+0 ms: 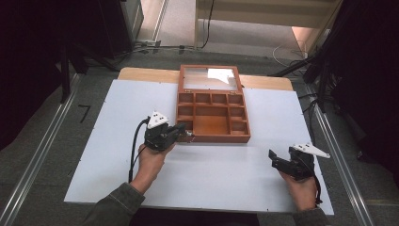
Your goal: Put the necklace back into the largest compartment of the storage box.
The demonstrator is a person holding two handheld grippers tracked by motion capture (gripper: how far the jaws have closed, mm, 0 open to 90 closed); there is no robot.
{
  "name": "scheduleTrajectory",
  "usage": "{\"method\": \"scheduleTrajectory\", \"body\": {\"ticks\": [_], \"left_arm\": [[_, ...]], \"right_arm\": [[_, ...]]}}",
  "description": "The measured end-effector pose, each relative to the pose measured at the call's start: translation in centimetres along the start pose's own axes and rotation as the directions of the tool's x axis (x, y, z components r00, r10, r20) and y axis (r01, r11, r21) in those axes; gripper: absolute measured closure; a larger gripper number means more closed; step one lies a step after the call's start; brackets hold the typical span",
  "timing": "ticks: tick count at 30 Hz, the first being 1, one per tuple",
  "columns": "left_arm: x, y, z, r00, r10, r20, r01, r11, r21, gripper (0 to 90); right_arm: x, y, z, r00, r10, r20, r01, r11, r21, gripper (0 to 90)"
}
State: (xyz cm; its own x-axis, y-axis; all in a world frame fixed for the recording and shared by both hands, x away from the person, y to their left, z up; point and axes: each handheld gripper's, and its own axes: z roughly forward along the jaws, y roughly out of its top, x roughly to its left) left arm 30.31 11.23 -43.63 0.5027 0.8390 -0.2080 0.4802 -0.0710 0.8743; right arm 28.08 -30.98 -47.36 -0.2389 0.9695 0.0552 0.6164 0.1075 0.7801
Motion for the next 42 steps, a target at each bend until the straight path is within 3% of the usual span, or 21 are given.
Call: {"method": "scheduleTrajectory", "body": {"ticks": [42], "left_arm": [[-0.9,1.1,3.3,1.0000,0.005,-0.005,-0.005,0.9997,0.024,87.3]], "right_arm": [[0.1,0.1,0.0,0.9999,-0.001,-0.011,0.001,1.000,-0.003,17.9]]}}
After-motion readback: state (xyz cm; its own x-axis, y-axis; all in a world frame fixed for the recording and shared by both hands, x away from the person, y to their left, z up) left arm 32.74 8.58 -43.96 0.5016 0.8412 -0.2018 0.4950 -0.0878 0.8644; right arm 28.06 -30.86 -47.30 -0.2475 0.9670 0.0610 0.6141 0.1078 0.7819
